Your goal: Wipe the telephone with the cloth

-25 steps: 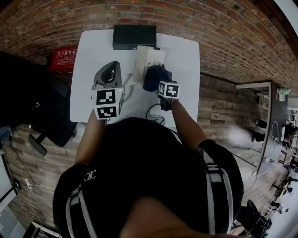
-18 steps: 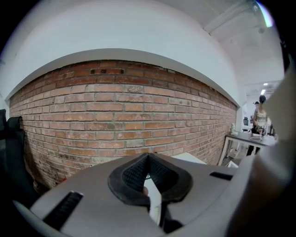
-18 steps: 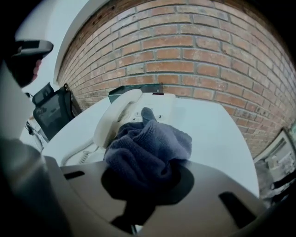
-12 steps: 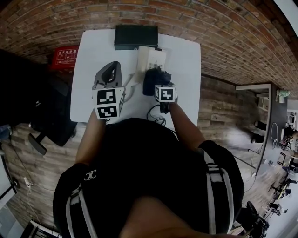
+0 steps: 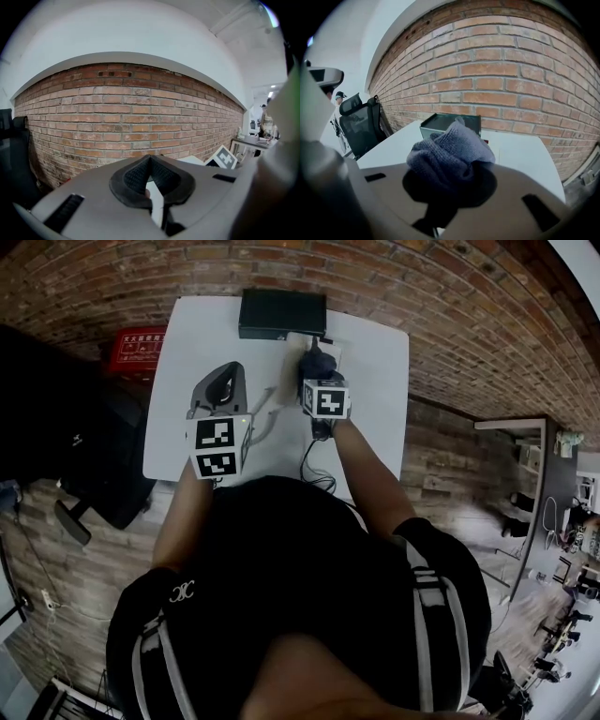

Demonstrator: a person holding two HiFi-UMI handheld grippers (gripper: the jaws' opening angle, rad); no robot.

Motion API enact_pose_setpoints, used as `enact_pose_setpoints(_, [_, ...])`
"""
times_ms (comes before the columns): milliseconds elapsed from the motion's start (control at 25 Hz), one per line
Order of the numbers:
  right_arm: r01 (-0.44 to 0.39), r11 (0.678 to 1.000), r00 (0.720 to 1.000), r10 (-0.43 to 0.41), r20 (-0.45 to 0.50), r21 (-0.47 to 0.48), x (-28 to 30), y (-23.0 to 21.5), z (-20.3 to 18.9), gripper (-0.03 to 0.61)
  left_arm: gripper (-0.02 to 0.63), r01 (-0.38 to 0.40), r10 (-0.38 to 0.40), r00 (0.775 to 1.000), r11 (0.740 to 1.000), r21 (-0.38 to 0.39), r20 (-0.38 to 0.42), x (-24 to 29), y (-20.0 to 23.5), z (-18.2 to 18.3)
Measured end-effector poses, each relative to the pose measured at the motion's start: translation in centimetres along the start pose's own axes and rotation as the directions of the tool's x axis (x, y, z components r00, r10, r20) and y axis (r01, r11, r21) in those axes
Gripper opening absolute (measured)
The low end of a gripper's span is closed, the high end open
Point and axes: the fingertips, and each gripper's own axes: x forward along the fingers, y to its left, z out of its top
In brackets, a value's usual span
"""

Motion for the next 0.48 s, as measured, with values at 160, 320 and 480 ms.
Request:
enact_pose_setpoints(160, [-0.019,0.999,0.999,0.021,0.037,-0.030,0.3,1.9,3.2,0.044,-0.005,-0.016,0.016,1.000,1.000,-0.007,0.003,-0.6,0.8,-0.1])
enact_pose_setpoints(320, [-0.056,0.998,0.996,0.059,0.071,-0.038,-0.7,4.2,4.3,0.044,-0.005,-0.025,0.025,1.000,0.999,-0.022,0.012,-0.9,1.5,0.0])
enact_pose_setpoints(480, [-0.050,0.998,0.984,0.057,0.169,-0.045,-2.7,4.9,6.0,0.041,-0.005,-0.019,0.020,0.999,0.999,-0.042,0.027,-1.1,2.0,0.3])
